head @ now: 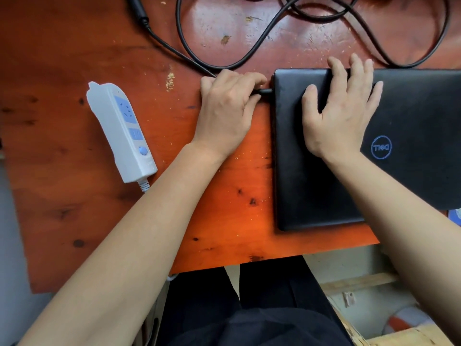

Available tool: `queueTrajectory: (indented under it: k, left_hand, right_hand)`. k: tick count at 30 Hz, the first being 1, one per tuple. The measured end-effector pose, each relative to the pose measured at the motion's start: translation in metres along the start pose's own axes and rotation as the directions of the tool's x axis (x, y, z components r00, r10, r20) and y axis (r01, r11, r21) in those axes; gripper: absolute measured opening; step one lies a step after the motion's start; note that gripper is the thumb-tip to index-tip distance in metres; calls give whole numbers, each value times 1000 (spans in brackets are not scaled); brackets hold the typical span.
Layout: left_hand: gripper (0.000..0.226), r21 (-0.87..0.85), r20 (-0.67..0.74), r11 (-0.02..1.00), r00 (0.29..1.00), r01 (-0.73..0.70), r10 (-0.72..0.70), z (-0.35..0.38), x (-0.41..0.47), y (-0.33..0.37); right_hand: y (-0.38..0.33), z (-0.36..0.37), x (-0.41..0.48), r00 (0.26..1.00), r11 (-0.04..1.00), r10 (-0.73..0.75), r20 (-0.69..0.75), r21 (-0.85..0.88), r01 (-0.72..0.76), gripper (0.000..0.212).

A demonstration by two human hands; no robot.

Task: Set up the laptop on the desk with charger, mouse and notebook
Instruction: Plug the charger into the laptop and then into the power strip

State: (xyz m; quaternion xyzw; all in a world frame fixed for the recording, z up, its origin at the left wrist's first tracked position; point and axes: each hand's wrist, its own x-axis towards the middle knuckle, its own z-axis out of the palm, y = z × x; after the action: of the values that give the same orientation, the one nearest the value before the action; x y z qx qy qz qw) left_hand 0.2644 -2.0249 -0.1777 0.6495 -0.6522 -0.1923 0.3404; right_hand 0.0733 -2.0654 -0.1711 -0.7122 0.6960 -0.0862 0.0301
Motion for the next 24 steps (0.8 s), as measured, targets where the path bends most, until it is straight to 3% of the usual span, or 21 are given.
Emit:
queueTrajectory:
  k: [4,10,15,24]
  left_hand:
    - [29,240,88,970,996,-40,19,-4,0,-1]
    - [16,342,117,916,977,-210,180,-17,14,3]
    - [15,236,222,943,958,-233,181,-21,23,3]
    - [16,116,494,952,848,-283,192,-31,51,-1]
  right_hand:
    - [0,-1,0,1000,1000,-6,7,22,6,61]
    - [1,-5,0,1000,1000,-14,28,19,14,62]
    - [2,-4,2,1000,1000,-17,24,12,17,62]
    - [2,-3,2,999,999,-26,40,-34,28,62]
